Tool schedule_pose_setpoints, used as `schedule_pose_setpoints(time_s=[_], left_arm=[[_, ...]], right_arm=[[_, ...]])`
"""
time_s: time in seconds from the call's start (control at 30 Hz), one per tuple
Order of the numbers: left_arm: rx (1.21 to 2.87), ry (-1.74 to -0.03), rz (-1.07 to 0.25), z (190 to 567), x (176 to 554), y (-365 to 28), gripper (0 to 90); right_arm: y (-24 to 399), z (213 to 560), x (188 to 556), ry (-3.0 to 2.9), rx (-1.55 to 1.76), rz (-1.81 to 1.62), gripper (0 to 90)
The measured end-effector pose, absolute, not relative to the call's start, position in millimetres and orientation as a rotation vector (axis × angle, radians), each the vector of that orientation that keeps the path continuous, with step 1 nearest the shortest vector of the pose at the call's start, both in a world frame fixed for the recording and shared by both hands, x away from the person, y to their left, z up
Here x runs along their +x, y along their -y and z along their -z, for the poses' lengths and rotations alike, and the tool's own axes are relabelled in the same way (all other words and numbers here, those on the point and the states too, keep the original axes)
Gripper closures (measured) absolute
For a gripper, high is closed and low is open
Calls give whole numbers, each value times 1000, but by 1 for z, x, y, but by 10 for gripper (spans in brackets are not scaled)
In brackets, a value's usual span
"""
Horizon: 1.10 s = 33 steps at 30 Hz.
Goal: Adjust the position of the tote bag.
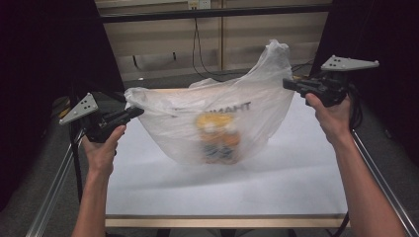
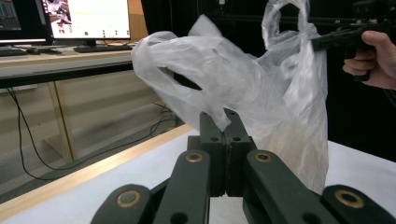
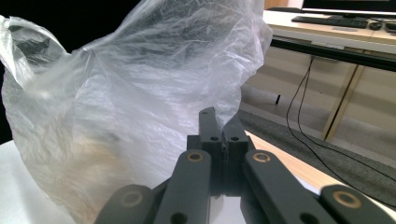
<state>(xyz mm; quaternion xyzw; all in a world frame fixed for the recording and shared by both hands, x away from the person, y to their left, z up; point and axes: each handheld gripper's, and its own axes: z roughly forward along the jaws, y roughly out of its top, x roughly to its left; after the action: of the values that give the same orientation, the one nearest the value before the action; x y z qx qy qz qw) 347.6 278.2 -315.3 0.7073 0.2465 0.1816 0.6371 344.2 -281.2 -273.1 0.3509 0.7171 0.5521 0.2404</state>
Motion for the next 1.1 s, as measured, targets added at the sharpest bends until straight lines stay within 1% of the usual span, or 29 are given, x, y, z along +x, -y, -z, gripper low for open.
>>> schedule_pose_setpoints(time_s=[0.17, 0.37, 0.77, 0.97, 1.1], left_arm=[[1608, -559, -414, 315, 347, -278, 897], [1624, -523, -404, 311, 342, -271, 898], [1676, -530, -389, 321, 333, -278, 898], [1688, -539, -386, 324, 333, -280, 898], [1697, -539, -356, 331, 336, -275, 898]], right_arm=[[299, 283, 331, -1945, 982, -1522, 900], [309, 292, 312, -1935, 986, -1524, 900], [303, 304, 301, -1972, 944, -1503, 900], [296, 314, 301, -1986, 941, -1500, 900], [292, 319, 304, -1993, 934, -1498, 900]])
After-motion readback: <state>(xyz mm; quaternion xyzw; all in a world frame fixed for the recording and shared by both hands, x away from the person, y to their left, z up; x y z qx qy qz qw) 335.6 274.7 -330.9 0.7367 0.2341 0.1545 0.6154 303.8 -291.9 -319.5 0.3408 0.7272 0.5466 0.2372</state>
